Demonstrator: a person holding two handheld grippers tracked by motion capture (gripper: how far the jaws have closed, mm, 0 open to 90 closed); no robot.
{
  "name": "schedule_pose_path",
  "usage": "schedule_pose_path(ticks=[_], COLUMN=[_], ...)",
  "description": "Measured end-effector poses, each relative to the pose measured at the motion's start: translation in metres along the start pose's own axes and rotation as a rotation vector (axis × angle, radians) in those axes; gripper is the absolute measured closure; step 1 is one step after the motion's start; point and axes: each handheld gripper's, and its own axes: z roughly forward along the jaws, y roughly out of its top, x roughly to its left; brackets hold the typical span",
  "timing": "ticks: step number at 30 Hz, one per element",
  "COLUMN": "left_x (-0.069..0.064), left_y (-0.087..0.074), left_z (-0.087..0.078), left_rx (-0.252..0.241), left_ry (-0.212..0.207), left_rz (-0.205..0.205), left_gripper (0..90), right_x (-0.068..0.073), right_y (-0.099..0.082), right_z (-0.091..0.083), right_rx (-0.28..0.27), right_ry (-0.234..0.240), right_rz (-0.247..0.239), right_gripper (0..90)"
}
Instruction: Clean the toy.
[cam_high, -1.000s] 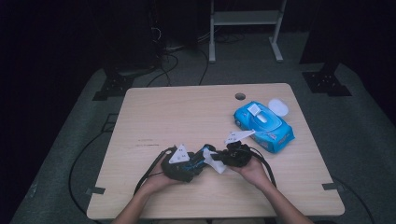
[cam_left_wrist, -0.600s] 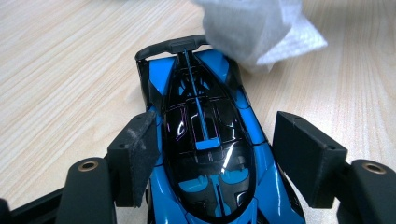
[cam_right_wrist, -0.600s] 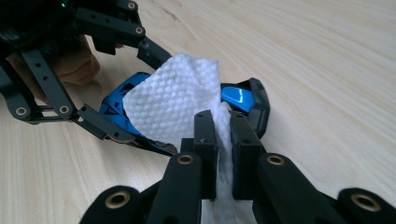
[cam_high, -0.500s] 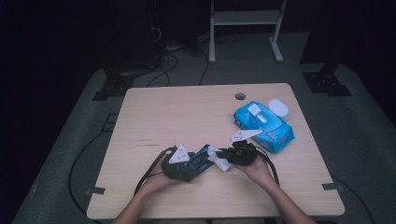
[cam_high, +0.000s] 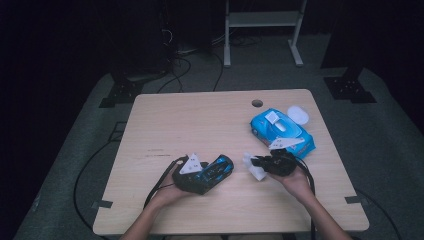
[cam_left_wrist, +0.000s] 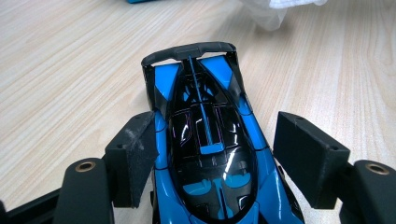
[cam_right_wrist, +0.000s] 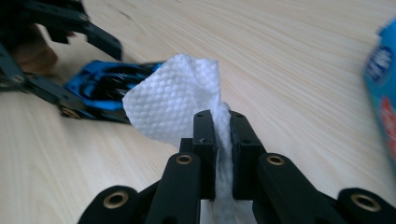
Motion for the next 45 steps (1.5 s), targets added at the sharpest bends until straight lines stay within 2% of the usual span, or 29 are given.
schedule_pose_path(ticks=[8,12,14,17,28,34,45], left_x=[-0.001,-0.002,-0.002,-0.003,-0.002,-0.002,0.001], left_y=[0.002,0.002,0.003,0.003,0.003,0.004,0.006], left_z=[0.000,0.000,0.000,0.001,-0.003,-0.004,-0.008], left_rx=[-0.008,-0.007,-0.013,-0.013,-0.026,-0.027,-0.049], left_ry=[-0.004,-0.016,-0.016,-0.019,-0.018,-0.021,-0.021], left_rz=[0.001,0.004,0.006,0.006,-0.004,0.000,-0.020], left_gripper=[30.0,30.0,30.0,29.6,28.4,27.7,26.2], right_x=[-0.027,-0.037,-0.039,-0.038,-0.034,-0.034,-0.033], right_y=[-0.027,-0.034,-0.036,-0.034,-0.028,-0.029,-0.029], right_z=[-0.014,-0.015,-0.017,-0.021,-0.033,-0.036,-0.037], right_rx=[0.019,0.053,0.034,0.005,-0.043,-0.046,-0.053], right_ry=[-0.071,-0.105,-0.098,-0.082,-0.044,-0.034,-0.023], right_rz=[0.056,0.075,0.085,0.076,0.063,0.064,0.060], right_gripper=[81.1,66.9,60.4,52.8,48.4,47.1,42.4])
